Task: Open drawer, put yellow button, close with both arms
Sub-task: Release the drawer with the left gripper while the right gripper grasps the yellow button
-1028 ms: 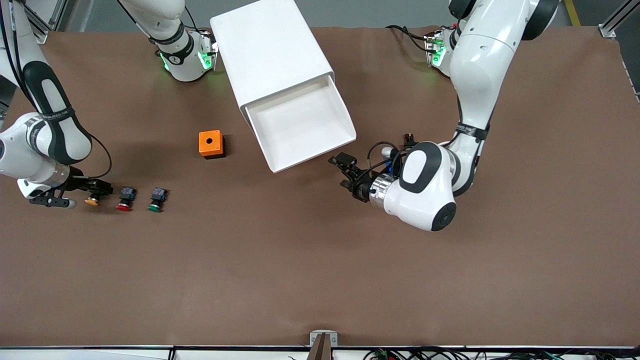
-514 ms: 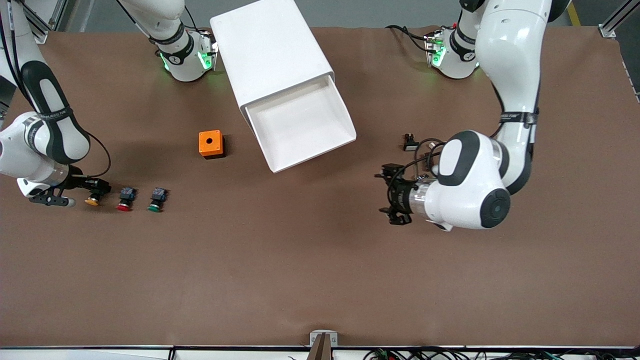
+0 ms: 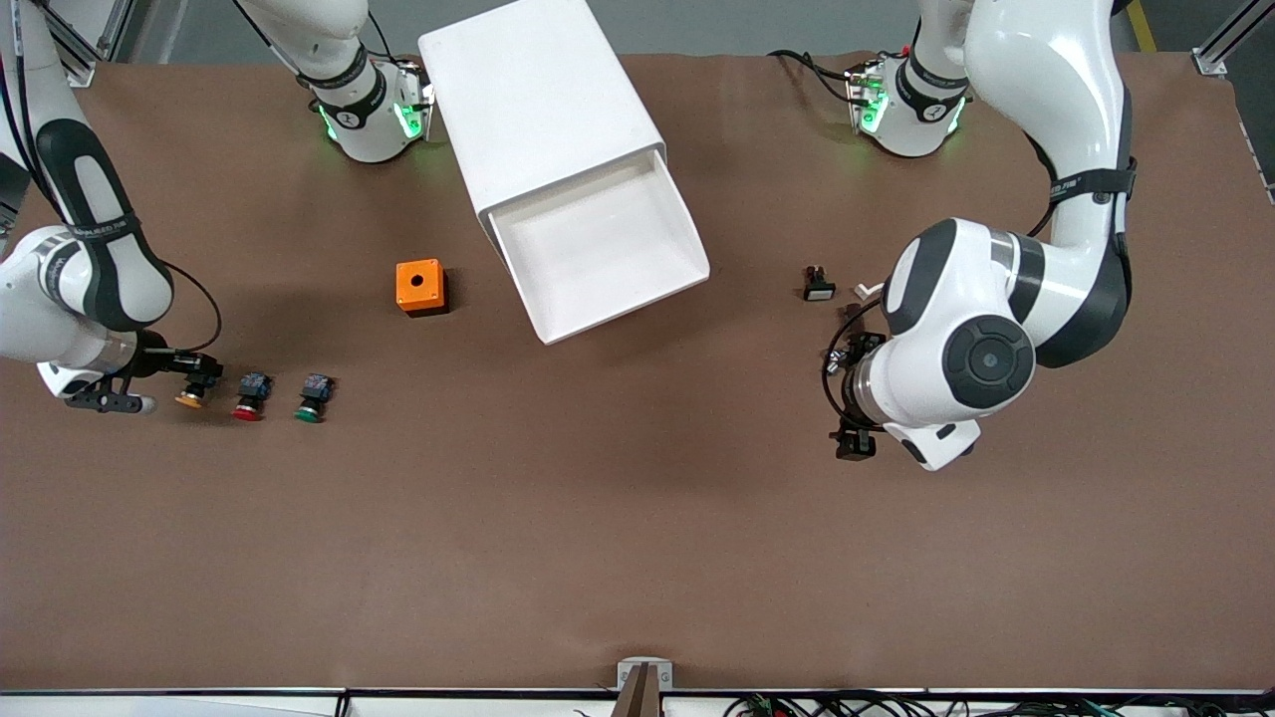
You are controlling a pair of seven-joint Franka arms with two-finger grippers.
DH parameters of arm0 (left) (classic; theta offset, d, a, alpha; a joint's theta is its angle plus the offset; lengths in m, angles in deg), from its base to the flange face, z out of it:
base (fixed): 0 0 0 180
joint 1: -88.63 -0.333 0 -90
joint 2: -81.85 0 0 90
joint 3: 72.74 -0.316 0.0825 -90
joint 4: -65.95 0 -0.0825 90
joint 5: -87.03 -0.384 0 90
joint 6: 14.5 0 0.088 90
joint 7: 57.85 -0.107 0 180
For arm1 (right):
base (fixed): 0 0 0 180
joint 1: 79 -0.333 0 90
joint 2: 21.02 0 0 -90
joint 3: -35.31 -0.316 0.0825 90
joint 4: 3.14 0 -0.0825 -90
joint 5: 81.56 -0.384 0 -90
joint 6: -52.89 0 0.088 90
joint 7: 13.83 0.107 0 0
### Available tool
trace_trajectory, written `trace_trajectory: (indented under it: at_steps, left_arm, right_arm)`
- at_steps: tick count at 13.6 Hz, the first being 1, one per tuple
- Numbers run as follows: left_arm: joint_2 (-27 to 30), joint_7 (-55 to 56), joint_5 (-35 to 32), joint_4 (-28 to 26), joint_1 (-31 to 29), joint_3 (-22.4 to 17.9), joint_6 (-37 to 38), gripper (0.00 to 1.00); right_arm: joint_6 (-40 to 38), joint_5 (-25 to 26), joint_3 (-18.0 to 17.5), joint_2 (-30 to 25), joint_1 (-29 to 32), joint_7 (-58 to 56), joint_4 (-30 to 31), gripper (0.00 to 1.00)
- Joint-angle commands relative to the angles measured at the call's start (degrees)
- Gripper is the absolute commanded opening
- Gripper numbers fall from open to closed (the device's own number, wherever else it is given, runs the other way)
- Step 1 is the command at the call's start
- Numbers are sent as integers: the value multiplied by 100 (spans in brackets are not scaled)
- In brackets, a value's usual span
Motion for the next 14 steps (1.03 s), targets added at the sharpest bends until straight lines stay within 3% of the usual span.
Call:
trace_trajectory:
  at_steps: [1,4,7,10,14]
  left_arm:
    - [428,-1067,-354,-278,-15,127,-1,100]
    - [726,-2360,-363,-593,-59,127,-1,100]
    - [965,-3056,-363,-867,-24,136,-1,100]
    - [1176,-4284,-346,-1174,-15,153,8,100]
    - [1387,-4693,-354,-1500,-15,451,-1,100]
  right_arm:
    - [-1471,-94,-10,-544,-466,530,-696,0]
    - [-2993,-242,-19,-1045,-1282,1997,-1540,0]
    - [-4023,-911,-19,-1362,-2266,3938,-2252,0]
    - [-4149,-1270,-19,-1363,-3576,6240,-2824,0]
    - [-3711,-1518,-10,-1336,-4877,8334,-3089,0]
